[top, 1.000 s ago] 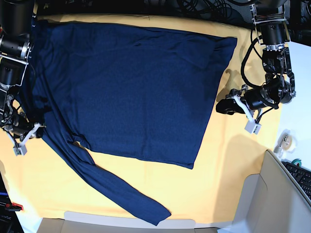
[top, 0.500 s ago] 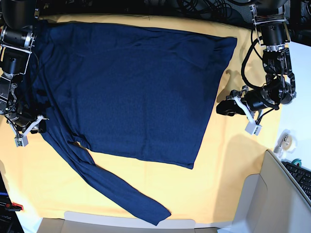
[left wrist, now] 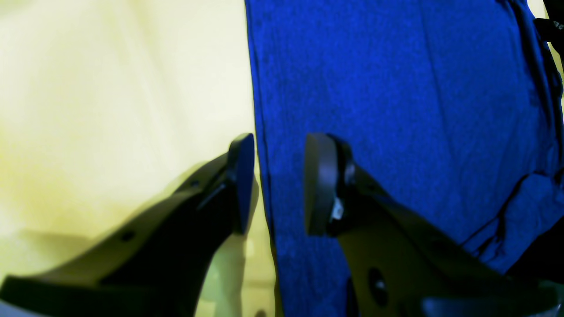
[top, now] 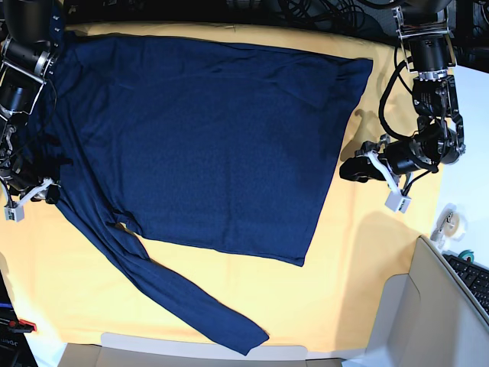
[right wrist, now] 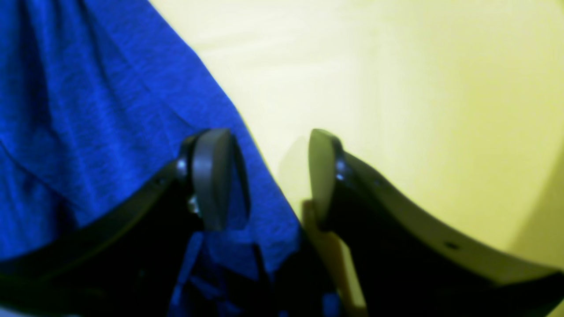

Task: Fold the T-shirt properly
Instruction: 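Lower both grippers to the shirt's side edges near the hem, then grasp the shirt's hem corners with both grippers, then lift the hem and fold it over toward the collar edge with both grippers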

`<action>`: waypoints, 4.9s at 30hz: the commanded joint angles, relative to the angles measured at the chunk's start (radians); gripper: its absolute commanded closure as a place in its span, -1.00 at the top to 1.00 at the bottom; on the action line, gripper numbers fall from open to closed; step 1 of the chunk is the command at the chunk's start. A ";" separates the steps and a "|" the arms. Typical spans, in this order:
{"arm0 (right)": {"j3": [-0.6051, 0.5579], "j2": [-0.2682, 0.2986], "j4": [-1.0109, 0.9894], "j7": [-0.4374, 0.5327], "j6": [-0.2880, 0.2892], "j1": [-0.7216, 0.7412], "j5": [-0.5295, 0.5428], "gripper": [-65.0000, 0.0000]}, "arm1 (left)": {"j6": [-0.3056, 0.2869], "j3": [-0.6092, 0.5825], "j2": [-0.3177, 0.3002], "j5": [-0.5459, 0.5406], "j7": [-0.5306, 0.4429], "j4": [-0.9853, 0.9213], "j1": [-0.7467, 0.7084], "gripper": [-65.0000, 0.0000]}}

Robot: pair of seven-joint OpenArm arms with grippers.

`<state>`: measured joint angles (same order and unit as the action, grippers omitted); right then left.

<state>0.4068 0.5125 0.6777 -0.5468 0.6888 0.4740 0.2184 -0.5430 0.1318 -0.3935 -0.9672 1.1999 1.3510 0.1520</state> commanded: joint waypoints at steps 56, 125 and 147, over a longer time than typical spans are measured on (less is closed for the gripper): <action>-0.073 -0.101 0.132 -0.045 0.009 -0.014 0.003 -1.00 | -0.004 0.004 0.011 0.009 -0.013 -0.192 0.234 -0.39; -0.073 -0.124 0.150 -0.045 0.009 -0.053 0.005 -1.00 | 0.071 -0.272 0.229 0.247 -0.622 -0.842 0.642 -1.00; -0.061 -0.061 0.656 -0.046 0.009 -0.320 0.009 -1.00 | 0.068 -0.004 0.080 0.244 -0.190 0.127 0.113 -1.00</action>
<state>0.3351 0.4206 1.3170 -0.6132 0.6888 0.1349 0.2192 -0.4656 0.1184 -0.3077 -0.6983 1.0115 1.4235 0.2546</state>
